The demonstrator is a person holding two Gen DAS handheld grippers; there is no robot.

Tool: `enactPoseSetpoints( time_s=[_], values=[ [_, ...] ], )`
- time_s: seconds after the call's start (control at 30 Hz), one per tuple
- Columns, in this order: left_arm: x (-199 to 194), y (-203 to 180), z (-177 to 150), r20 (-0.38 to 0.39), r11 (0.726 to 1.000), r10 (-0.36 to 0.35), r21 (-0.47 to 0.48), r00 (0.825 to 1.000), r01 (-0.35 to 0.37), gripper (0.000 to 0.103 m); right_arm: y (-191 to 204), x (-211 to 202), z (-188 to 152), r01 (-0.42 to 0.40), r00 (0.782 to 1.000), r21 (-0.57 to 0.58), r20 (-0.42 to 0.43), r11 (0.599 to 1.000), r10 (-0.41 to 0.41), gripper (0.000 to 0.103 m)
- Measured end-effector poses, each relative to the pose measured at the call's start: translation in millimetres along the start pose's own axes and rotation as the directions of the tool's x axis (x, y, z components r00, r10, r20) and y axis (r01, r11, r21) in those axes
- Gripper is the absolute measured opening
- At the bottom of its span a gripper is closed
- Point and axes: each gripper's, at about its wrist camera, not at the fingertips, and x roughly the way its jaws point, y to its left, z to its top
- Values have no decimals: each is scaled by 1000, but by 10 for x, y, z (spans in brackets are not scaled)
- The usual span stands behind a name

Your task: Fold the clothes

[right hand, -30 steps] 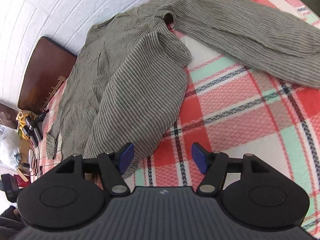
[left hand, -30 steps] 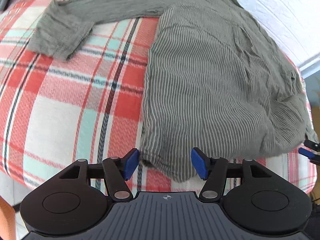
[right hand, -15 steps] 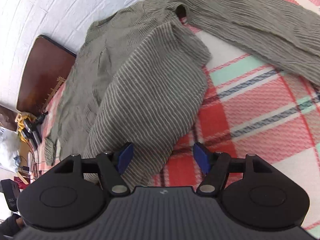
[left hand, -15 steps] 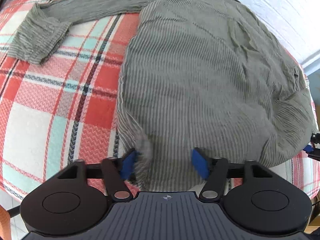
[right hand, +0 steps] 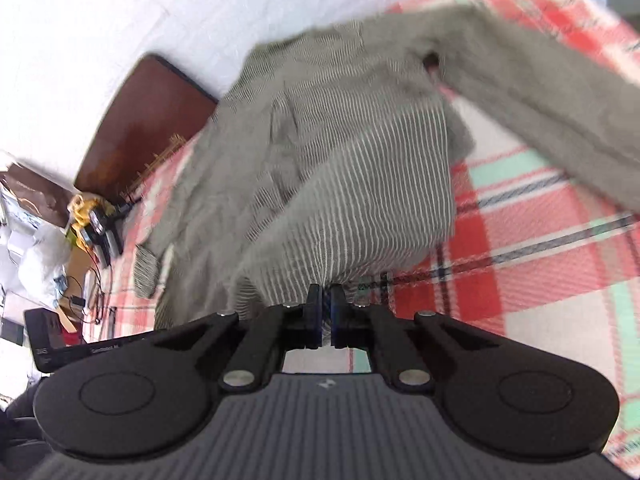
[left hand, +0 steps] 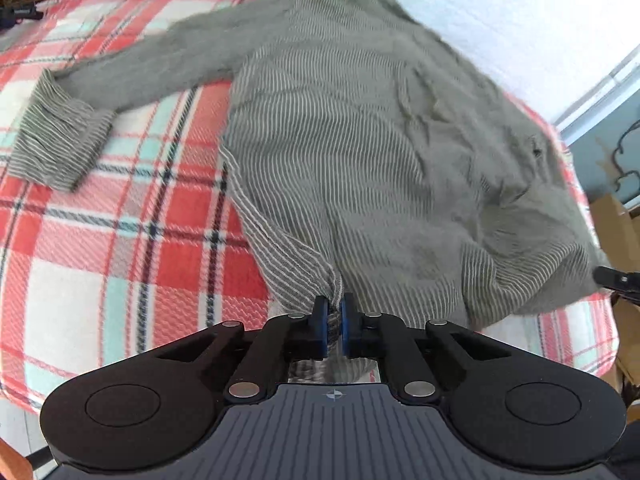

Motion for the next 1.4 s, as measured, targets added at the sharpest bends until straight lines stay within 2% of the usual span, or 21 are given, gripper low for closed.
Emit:
enactPoseSetpoints(
  time_s=[0.07, 0.17, 0.3, 0.37, 0.47, 0.6, 0.73, 0.83, 0.87, 0.93, 1.0, 1.03, 1.07, 1.1, 1.17, 1.27, 1.3, 1.4],
  values=[
    [-78, 29, 15, 14, 1000, -4, -7, 1000, 4, 2, 68, -228, 1, -1, 1000, -10, 26, 1000, 2, 4],
    [-129, 82, 14, 15, 1000, -2, 0, 1000, 2, 2, 176, -379, -42, 8, 1000, -27, 21, 1000, -8, 4],
    [-25, 159, -63, -29, 1000, 4, 18, 1000, -3, 2, 108, -197, -203, 122, 992, -24, -29, 992, -123, 4],
    [56, 183, -115, -60, 999, 16, 41, 998, -14, 2, 14, -13, -314, 192, 979, -21, -67, 981, -193, 4],
    [162, 202, -190, -100, 994, 65, 94, 993, -56, 2, -108, 207, -452, 254, 961, -5, -106, 967, -253, 7],
    [241, 221, -227, -131, 980, 133, 169, 982, -110, 3, -109, 257, -552, 272, 957, 4, -107, 962, -270, 9],
    [246, 222, -231, -133, 971, 139, 212, 981, -109, 7, -23, 187, -603, 292, 954, 5, -79, 956, -290, 11],
    [235, 208, -257, -136, 967, 137, 234, 981, -102, 7, 45, 103, -665, 312, 949, 7, -57, 950, -311, 20],
    [230, 204, -269, -138, 966, 136, 238, 981, -100, 8, 51, 77, -687, 316, 948, 6, -52, 949, -315, 27],
    [206, 184, -296, -131, 966, 141, 234, 981, -107, 12, 47, 42, -727, 318, 947, 5, -50, 948, -318, 31],
    [177, 160, -325, -122, 967, 149, 225, 981, -119, 30, 16, 28, -741, 315, 948, 7, -54, 949, -314, 31],
    [163, 148, -340, -117, 968, 152, 220, 981, -124, 33, -2, 24, -739, 310, 949, 4, -53, 951, -310, 31],
    [151, 135, -360, -111, 967, 158, 217, 981, -131, 41, -19, 21, -734, 305, 951, 0, -51, 952, -305, 31],
    [144, 120, -388, -107, 966, 167, 215, 980, -141, 52, -36, 17, -729, 300, 953, -4, -49, 954, -300, 34],
    [126, 96, -448, -107, 967, 193, 187, 975, -171, 63, -84, 8, -700, 286, 957, -20, -45, 958, -287, 37],
    [85, 69, -554, -111, 973, 203, 130, 973, -189, 70, -168, -64, -678, 270, 962, -42, -38, 962, -272, 38],
    [72, 59, -599, -112, 975, 201, 114, 973, -189, 73, -203, -101, -678, 263, 964, -50, -31, 963, -265, 41],
    [65, 22, -748, -119, 980, 194, 62, 974, -188, 73, -350, -174, -683, 255, 966, -60, -26, 965, -257, 46]
  ],
)
